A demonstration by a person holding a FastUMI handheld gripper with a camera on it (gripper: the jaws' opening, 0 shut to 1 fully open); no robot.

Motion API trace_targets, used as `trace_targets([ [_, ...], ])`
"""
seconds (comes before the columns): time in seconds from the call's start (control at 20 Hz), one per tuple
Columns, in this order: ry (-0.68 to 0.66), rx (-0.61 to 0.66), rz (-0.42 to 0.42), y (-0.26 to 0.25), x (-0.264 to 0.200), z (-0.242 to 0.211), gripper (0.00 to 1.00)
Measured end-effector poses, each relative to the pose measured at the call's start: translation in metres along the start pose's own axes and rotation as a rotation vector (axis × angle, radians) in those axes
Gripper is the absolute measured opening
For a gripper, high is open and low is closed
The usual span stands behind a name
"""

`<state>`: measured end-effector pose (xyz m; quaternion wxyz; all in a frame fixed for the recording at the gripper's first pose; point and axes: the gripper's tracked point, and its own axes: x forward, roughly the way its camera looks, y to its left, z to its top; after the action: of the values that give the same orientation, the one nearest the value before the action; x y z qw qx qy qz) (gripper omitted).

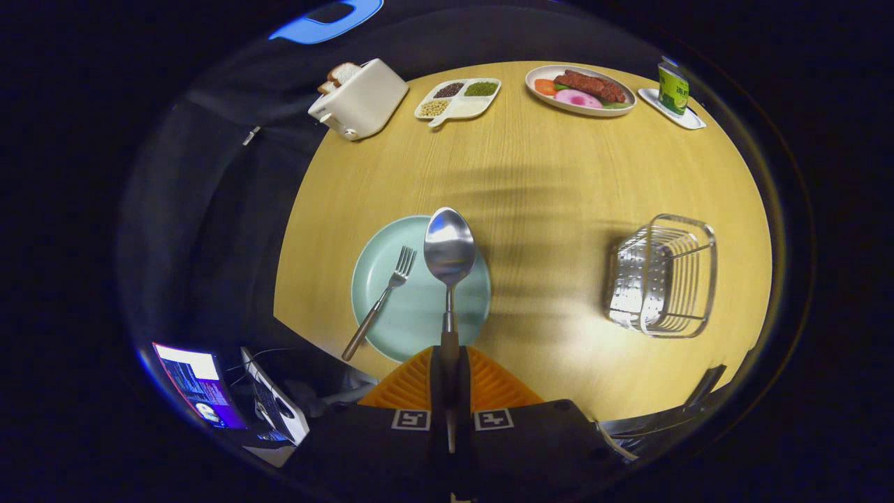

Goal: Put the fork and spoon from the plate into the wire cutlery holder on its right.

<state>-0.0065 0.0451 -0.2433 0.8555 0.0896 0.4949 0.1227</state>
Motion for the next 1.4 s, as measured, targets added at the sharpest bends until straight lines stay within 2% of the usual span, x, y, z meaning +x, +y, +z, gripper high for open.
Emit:
trace_targets([
  [0.2, 0.008, -0.001, -0.033, -0.049, -0.049, -0.006, 0.08],
  [0.4, 0.057, 0.032, -0.069, -0.099, -0.076, -0.017, 0.08],
  [0.6, 0.135, 0.055, -0.082, -0.127, -0.077, -0.02, 0.08],
  [1.1, 0.332, 0.043, -0.13, -0.151, -0.052, -0.004, 0.1],
  [1.2, 0.334, 0.067, -0.129, -0.152, -0.05, 0.005, 0.14],
  [1.3, 0.306, 0.085, -0.127, -0.152, -0.051, 0.019, 0.23],
  [1.4, 0.255, 0.089, -0.128, -0.153, -0.058, 0.035, 0.53],
])
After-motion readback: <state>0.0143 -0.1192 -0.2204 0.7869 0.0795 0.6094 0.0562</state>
